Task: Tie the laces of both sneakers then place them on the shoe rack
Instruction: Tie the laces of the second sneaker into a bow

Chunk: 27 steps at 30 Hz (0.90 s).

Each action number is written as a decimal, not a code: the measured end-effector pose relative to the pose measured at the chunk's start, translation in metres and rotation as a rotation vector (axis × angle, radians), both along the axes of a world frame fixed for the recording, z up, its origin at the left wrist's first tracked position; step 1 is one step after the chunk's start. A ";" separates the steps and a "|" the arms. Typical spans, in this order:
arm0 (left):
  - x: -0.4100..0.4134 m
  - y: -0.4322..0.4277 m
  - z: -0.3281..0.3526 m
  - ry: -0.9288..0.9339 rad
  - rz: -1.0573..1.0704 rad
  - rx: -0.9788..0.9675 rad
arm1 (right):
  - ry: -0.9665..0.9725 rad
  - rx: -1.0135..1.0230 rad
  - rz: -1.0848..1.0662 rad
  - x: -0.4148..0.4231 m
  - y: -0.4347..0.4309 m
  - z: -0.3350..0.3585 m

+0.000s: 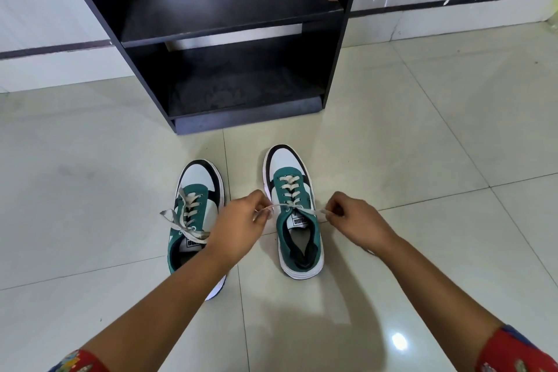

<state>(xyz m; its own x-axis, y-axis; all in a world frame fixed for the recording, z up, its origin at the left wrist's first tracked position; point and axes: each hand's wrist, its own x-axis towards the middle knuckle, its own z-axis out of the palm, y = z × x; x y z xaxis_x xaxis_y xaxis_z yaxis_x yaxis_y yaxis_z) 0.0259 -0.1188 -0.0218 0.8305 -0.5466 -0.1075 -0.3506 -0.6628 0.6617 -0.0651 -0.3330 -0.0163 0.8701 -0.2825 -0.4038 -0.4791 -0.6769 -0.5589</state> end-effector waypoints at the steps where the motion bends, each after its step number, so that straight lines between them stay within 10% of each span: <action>1: -0.002 -0.004 0.001 0.034 -0.017 -0.029 | -0.043 0.007 0.061 0.001 0.005 -0.001; 6: 0.001 -0.011 0.000 -0.019 -0.030 -0.079 | -0.260 -0.091 0.122 0.006 0.023 0.002; 27: -0.001 0.004 -0.023 0.154 0.047 -0.206 | -0.089 0.129 -0.138 -0.005 0.022 -0.021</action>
<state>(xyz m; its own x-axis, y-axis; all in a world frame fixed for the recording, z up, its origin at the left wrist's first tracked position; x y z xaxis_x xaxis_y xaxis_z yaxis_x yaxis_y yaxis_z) 0.0250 -0.1151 -0.0447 0.8379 -0.5313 -0.1247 -0.2076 -0.5216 0.8275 -0.0705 -0.3106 -0.0373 0.8607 -0.3518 -0.3681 -0.5072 -0.5282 -0.6810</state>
